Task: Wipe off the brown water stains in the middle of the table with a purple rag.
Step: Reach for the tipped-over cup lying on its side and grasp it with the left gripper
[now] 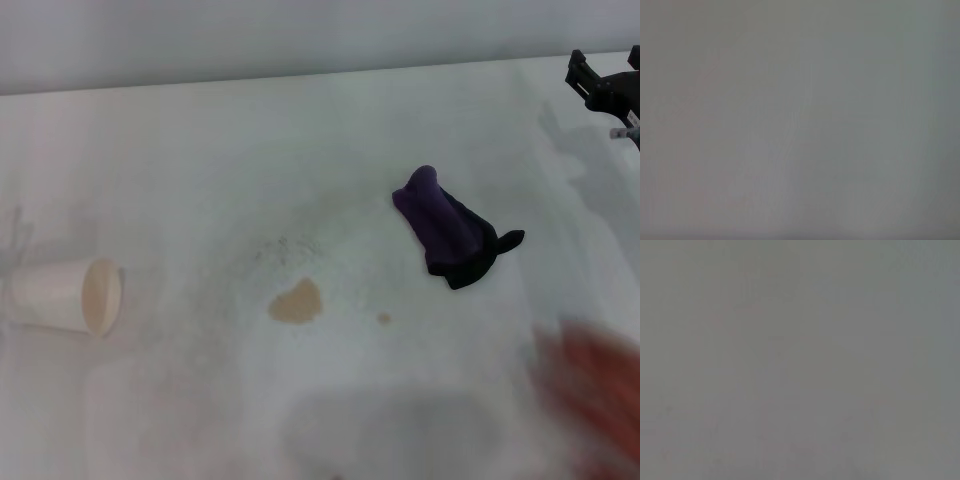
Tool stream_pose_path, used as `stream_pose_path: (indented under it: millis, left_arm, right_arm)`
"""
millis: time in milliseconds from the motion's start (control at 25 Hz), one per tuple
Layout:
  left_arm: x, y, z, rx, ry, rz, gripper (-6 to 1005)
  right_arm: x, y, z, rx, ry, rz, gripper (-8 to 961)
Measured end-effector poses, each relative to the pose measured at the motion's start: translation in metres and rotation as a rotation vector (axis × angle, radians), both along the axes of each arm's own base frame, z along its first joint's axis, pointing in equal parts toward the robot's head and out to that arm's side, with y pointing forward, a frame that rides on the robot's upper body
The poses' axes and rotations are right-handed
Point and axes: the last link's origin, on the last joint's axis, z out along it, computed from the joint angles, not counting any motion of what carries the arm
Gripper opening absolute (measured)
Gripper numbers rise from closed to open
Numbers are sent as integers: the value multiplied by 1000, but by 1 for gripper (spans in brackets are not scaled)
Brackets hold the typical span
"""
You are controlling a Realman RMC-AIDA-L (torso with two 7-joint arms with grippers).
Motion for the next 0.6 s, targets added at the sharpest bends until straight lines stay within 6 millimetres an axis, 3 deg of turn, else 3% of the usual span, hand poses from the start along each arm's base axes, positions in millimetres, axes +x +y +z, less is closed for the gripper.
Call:
stream_pose_path:
  millis: [600]
  left_arm:
    - [-7, -35, 9, 118, -166, -14, 893]
  right_arm:
    - [7, -4, -5, -23, 7, -47, 838]
